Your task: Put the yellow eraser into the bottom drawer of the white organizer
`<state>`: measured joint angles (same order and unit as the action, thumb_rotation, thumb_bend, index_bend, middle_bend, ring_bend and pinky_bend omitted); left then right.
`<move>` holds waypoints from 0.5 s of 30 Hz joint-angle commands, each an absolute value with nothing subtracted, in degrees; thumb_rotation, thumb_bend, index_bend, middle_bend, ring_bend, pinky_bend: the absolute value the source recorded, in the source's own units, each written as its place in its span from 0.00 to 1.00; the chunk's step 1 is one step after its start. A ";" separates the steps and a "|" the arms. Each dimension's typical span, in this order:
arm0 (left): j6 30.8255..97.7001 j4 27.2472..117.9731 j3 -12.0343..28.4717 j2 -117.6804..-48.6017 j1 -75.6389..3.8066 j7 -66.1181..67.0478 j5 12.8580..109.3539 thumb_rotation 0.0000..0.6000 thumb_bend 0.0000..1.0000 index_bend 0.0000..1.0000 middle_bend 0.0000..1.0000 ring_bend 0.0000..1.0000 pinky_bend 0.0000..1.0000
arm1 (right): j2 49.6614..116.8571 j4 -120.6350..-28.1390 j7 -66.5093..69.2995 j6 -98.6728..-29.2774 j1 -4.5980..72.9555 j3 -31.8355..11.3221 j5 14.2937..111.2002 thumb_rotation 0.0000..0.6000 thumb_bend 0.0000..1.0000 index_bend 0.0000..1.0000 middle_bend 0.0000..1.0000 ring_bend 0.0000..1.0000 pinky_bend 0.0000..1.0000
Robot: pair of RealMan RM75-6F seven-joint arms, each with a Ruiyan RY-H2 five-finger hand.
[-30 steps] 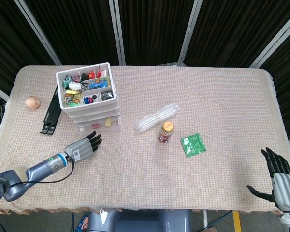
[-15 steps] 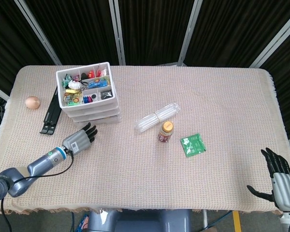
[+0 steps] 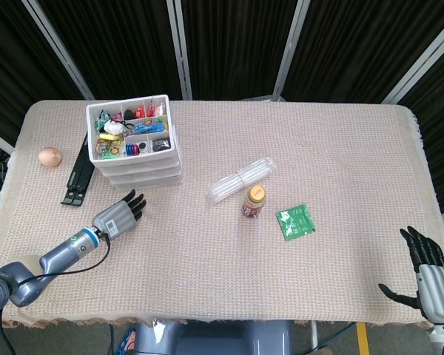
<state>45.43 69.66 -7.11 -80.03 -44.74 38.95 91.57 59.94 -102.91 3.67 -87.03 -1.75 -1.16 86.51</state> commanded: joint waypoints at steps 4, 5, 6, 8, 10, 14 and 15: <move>62.05 80.80 -6.49 -74.57 -36.95 35.28 93.01 1.00 0.59 0.18 0.05 0.00 0.07 | 60.05 -102.81 3.55 -87.14 -1.76 -1.14 86.73 1.00 0.04 0.02 0.00 0.00 0.00; 64.54 81.95 -6.17 -74.28 -35.57 35.22 92.77 1.00 0.52 0.17 0.04 0.00 0.07 | 60.07 -102.81 3.53 -87.12 -1.76 -1.14 86.69 1.00 0.04 0.02 0.00 0.00 0.00; 68.45 83.85 -5.62 -74.03 -33.33 34.65 92.22 1.00 0.43 0.17 0.03 0.00 0.06 | 60.09 -102.82 3.47 -87.08 -1.75 -1.15 86.63 1.00 0.04 0.02 0.00 0.00 0.00; 74.20 86.79 -5.13 -73.71 -29.78 33.37 91.51 1.00 0.29 0.15 0.01 0.00 0.05 | 60.17 -102.79 3.29 -87.05 -1.70 -1.15 86.70 1.00 0.04 0.02 0.00 0.00 0.00; 78.39 89.39 -5.02 -73.37 -26.75 32.84 90.77 1.00 0.21 0.12 0.00 0.00 0.04 | 60.26 -102.75 3.06 -87.07 -1.67 -1.16 86.76 1.00 0.04 0.02 0.00 0.00 0.00; 82.65 96.17 -6.28 -71.70 -21.67 30.73 88.31 1.00 0.14 0.05 0.00 0.00 0.02 | 60.39 -102.62 2.40 -87.16 -1.69 -1.13 86.86 1.00 0.04 0.02 0.00 0.00 0.00; 83.18 97.48 -6.65 -71.19 -20.85 30.34 88.02 1.00 0.13 0.03 0.00 0.00 0.01 | 60.41 -102.63 2.28 -87.17 -1.69 -1.13 86.84 1.00 0.04 0.02 0.00 0.00 0.00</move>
<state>79.63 92.26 -6.02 -73.25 -24.75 32.58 90.05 60.40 -102.63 2.34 -87.16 -1.69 -1.13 86.85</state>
